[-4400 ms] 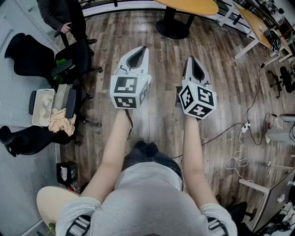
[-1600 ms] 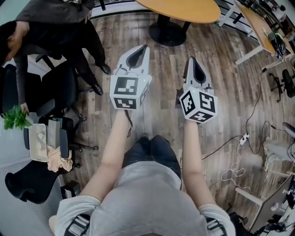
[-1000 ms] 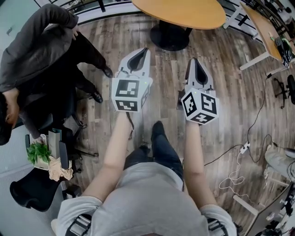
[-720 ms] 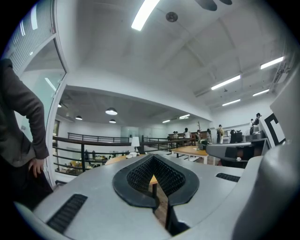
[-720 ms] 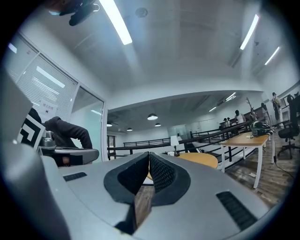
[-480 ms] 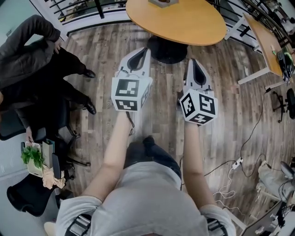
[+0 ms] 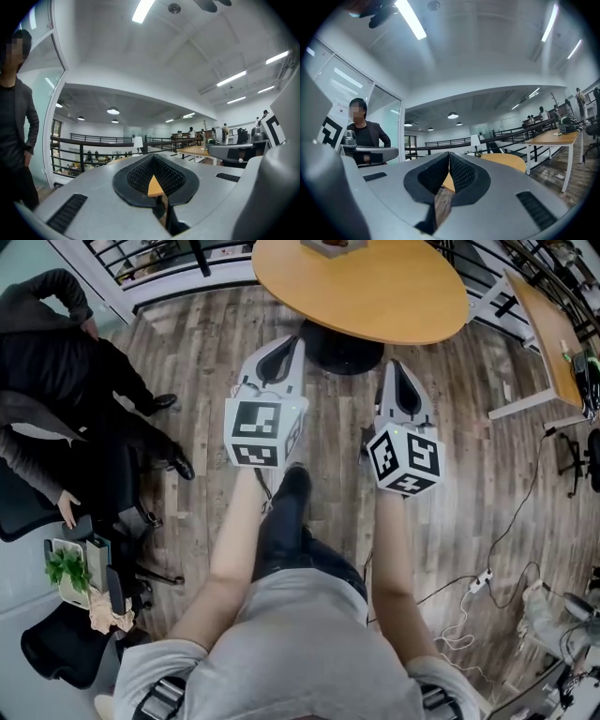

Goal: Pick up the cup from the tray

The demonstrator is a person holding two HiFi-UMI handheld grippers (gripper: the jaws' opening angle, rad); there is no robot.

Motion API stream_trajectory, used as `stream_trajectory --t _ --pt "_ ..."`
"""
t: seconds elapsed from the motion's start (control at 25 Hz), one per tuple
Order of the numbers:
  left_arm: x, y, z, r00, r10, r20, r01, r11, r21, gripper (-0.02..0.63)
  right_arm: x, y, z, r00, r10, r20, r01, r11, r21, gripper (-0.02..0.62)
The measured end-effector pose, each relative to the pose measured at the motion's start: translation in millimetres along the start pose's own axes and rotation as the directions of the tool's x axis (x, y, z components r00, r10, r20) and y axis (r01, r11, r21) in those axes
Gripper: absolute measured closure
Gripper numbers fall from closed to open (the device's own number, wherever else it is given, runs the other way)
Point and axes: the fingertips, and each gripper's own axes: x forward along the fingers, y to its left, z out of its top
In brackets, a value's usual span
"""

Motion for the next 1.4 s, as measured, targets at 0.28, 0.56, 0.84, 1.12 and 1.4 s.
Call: stream_trajectory --t 0.28,0.56,0.84,1.12,1.4 --pt "66.8 31.8 3.1 1.000 -0.017 0.010 0.017 1.000 -0.001 0.598 68.8 -15.2 1.5 1.000 -0.016 0.005 0.016 1.000 -0.007 0.588" --pt "143.3 73.5 14.3 0.999 -0.047 0.021 0.047 0.999 0.001 0.598 156.0 -21.3 7.3 1.000 -0.025 0.005 0.025 1.000 -0.015 0.588" --pt "192.1 100.9 13.1 0.998 -0.063 0.008 0.063 0.998 0.003 0.598 208.5 -27.3 6.8 0.999 -0.040 0.003 0.040 0.999 -0.012 0.588" --pt "227.4 99.7 4.9 0.997 -0.076 -0.003 0.076 0.997 -0.012 0.599 231.2 -50.7 1.9 0.999 -0.050 -0.009 0.050 0.999 -0.016 0.588" --pt "281.3 89.9 0.1 0.997 -0.072 -0.019 0.072 0.997 -0.008 0.598 269.8 -91.2 -3.2 0.999 -0.050 -0.019 0.050 0.999 0.000 0.588"
